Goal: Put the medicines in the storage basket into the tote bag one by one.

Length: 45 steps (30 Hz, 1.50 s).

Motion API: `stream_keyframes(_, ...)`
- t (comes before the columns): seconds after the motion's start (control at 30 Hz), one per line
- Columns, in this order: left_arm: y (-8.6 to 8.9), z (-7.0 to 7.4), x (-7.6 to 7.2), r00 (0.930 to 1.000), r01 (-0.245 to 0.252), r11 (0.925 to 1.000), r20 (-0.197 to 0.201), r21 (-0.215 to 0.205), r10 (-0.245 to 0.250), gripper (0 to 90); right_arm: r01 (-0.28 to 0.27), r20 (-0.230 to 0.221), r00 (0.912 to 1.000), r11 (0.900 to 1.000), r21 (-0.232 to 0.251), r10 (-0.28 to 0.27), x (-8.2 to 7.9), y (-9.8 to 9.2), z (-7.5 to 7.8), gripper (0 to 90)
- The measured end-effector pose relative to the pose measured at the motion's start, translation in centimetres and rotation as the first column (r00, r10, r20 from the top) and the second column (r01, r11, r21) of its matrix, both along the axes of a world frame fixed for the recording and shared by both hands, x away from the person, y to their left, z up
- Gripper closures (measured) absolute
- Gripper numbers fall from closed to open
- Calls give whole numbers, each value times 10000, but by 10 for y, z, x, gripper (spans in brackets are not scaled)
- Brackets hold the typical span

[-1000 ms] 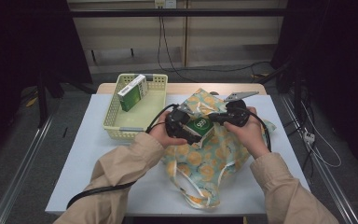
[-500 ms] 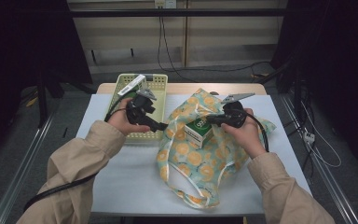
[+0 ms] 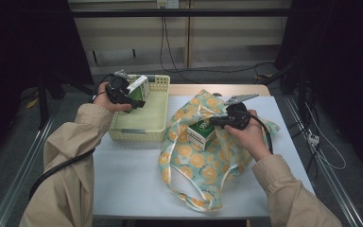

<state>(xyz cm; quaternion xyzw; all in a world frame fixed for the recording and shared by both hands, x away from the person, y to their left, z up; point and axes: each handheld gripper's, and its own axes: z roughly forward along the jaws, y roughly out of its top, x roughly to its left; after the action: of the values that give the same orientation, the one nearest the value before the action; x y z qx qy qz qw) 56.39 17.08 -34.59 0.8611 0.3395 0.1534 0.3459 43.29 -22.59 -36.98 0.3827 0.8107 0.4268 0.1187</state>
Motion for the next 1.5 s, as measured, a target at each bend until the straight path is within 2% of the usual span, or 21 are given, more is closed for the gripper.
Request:
stream_keyframes(0.03, 2, 0, 4, 9999, -123, 9999, 30, -64, 123, 114, -17, 4, 10000, 10000, 27, 17, 0, 0, 0, 900)
stream_keyframes(0.2, 6, -4, 19, 9982, -523, 9964, 341, 667, 501, 128, -42, 4, 10000, 9999, 132, 42, -1, -1, 1, 900)
stream_keyframes(0.27, 8, -8, 24, 9973, -674, 9951, 337, 720, 651, 130, -55, 12, 10000, 9999, 143, 55, -1, -2, 2, 900)
stream_keyframes(0.3, 8, -10, 27, 9957, -898, 9947, 292, 496, 884, 140, -66, 10, 10000, 9999, 148, 66, -2, -3, 2, 900)
stream_keyframes(0.37, 12, -12, 32, 9941, -1054, 9925, 320, 614, 1036, 139, -84, -24, 10000, 9998, 154, 84, -2, -3, 2, 900)
stream_keyframes(0.43, 14, -14, 37, 9917, -1240, 9915, 382, 380, 1226, 137, -87, -32, 10000, 9998, 176, 87, -2, -4, 2, 900)
stream_keyframes(0.5, 14, -17, 40, 9894, -1406, 9886, 429, 542, 1384, 138, -99, -36, 9999, 9997, 214, 100, -1, -5, 2, 900)
stream_keyframes(0.57, 13, -23, 44, 9896, -1426, 9879, 292, 603, 1411, 143, -106, -63, 9999, 9997, 226, 108, -1, -6, 1, 900)
stream_keyframes(0.63, 12, -31, 47, 9860, -1667, 9848, 177, 487, 1660, 163, -110, -76, 9999, 9997, 224, 112, 0, -6, 1, 900)
stream_keyframes(0.7, 12, -37, 50, 9821, -1877, 9804, -46, 604, 1883, 231, -110, -108, 9999, 9996, 253, 113, 1, -7, 0, 900)
stream_keyframes(0.73, 12, -39, 50, 9822, -1856, 9809, -183, 576, 1869, 284, -102, -109, 9999, 9997, 241, 104, 1, -7, 0, 900)
stream_keyframes(0.83, 12, -45, 50, 9747, -2180, 9746, -394, 518, 2201, 574, -82, -102, 9999, 9996, 266, 85, 1, -8, 0, 900)
stream_keyframes(0.93, 11, -40, 45, 9707, -2326, 9718, -532, 399, 2345, 620, -38, -96, 9999, 9996, 285, 40, 0, -10, 0, 900)
stream_keyframes(0.97, 10, -38, 43, 9697, -2358, 9716, -600, 196, 2366, 622, 1, -86, 10000, 9996, 284, 2, 0, -11, 0, 900)
stream_keyframes(1.03, 11, -28, 36, 9729, -2205, 9753, -691, 119, 2208, 624, 54, -83, 10000, 9996, 295, -51, -1, -13, 0, 900)
stream_keyframes(1.17, 12, 0, 18, 9819, -1740, 9835, -844, -499, 1695, 626, 201, -52, 9998, 9995, 260, -199, -1, -15, -1, 900)
stream_keyframes(1.3, 12, 34, -10, 9918, -990, 9922, -888, -753, 922, 626, 347, -64, 9994, 9990, 265, -346, -1, -17, -2, 900)
stream_keyframes(1.37, 9, 49, -27, 9966, -332, 9957, -782, -863, 264, 626, 396, -54, 9992, 9988, 298, -395, -1, -17, -2, 900)
stream_keyframes(1.4, 6, 55, -36, 9965, 29, 9944, -830, -1059, -117, 626, 408, -45, 9992, 9988, 284, -407, -1, -16, -2, 900)
stream_keyframes(1.43, 4, 60, -45, 9948, 497, 9939, -833, -983, -579, 626, 423, -43, 9991, 9987, 270, -422, -1, -16, -2, 900)
stream_keyframes(1.5, -5, 68, -65, 9897, 1146, 9879, -736, -1042, -1226, 626, 374, -47, 9993, 9991, 197, -373, -1, -13, -2, 900)
